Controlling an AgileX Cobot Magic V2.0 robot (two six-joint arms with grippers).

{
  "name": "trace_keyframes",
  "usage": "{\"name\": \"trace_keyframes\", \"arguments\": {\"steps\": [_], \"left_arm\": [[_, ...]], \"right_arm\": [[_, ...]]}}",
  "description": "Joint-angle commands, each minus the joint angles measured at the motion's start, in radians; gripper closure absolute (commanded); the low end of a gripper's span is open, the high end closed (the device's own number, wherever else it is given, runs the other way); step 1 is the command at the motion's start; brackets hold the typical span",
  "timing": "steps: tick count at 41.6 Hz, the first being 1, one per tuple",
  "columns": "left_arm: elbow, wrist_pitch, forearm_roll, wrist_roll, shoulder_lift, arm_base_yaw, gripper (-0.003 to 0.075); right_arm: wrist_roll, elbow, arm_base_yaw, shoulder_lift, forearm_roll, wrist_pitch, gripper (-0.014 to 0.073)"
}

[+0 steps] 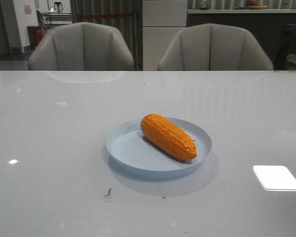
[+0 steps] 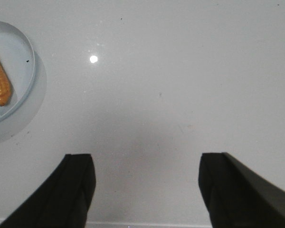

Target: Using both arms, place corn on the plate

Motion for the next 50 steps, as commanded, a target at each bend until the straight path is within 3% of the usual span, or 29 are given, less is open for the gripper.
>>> {"name": "trace_keyframes", "arguments": {"steps": [1,8,11,18,25,41,50], "left_arm": [[0.039,-0.079,-0.01,-0.007,-0.02,0.001,0.0627],[0.039,-0.079,-0.01,-0.007,-0.02,0.001,0.0627],[0.039,-0.079,-0.01,-0.007,-0.02,0.001,0.0627],[0.039,-0.079,-0.01,-0.007,-0.02,0.001,0.0627],[0.039,-0.079,-0.01,-0.007,-0.02,0.001,0.0627],[0.039,-0.079,-0.01,-0.007,-0.02,0.001,0.0627],[0.039,-0.079,-0.01,-0.007,-0.02,0.001,0.0627]], "right_arm": [[-0.008,-0.024,-0.005,-0.015,0.01,-0.054,0.0026],[-0.008,-0.024,0.023,-0.054,-0.002,-0.086,0.0039],[-0.008,-0.018,0.069,-0.082,-0.005,-0.111,0.009],[-0.008,0.082,0.187,-0.187,-0.007,-0.34,0.0349],[-0.008,0.237,0.216,-0.35,-0.006,-0.553,0.058],[-0.008,0.524,0.216,-0.778,-0.006,-0.614,0.0568],[-0.008,0.679,0.216,-0.823,-0.006,-0.634,0.0568]]}}
